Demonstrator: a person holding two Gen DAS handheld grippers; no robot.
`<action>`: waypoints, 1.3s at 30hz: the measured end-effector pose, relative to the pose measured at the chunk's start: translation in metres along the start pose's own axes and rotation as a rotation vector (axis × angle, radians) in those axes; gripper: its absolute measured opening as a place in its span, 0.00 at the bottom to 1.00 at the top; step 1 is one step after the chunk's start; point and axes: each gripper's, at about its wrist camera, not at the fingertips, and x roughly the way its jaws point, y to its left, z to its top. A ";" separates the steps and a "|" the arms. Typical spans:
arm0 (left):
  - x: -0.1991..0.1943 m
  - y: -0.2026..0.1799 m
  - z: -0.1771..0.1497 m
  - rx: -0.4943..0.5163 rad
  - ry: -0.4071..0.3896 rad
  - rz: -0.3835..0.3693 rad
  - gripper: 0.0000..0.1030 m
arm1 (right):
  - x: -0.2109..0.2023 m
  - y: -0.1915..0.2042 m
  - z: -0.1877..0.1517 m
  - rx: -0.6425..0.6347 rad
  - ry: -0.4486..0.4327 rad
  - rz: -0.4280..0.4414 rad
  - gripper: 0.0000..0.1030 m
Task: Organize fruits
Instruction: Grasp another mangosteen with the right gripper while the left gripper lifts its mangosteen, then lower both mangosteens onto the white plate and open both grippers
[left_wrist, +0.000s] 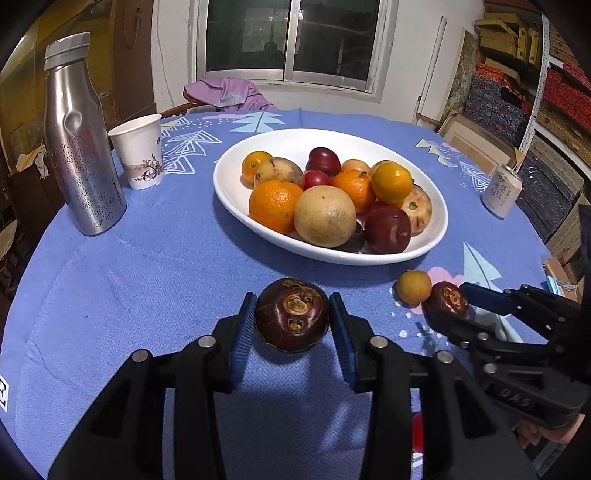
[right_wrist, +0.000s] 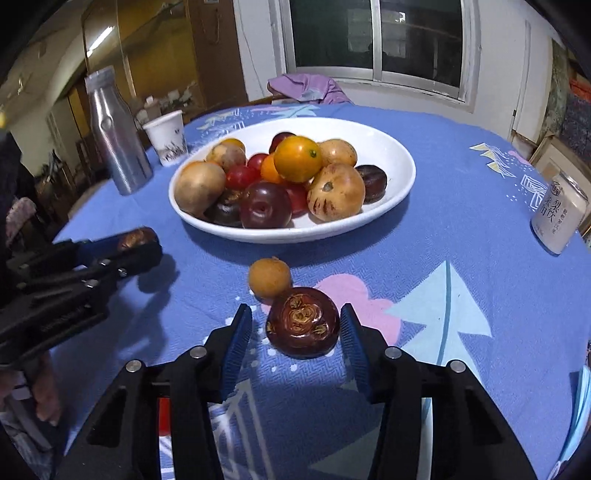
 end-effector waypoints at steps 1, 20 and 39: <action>0.000 0.000 0.000 0.001 0.001 0.000 0.38 | 0.005 0.001 -0.001 -0.002 0.021 -0.004 0.48; -0.022 -0.014 -0.009 0.040 -0.035 -0.038 0.38 | -0.063 -0.025 -0.018 0.145 -0.139 0.173 0.42; 0.029 -0.021 0.130 -0.060 -0.102 -0.032 0.38 | -0.035 -0.071 0.127 0.300 -0.246 0.192 0.41</action>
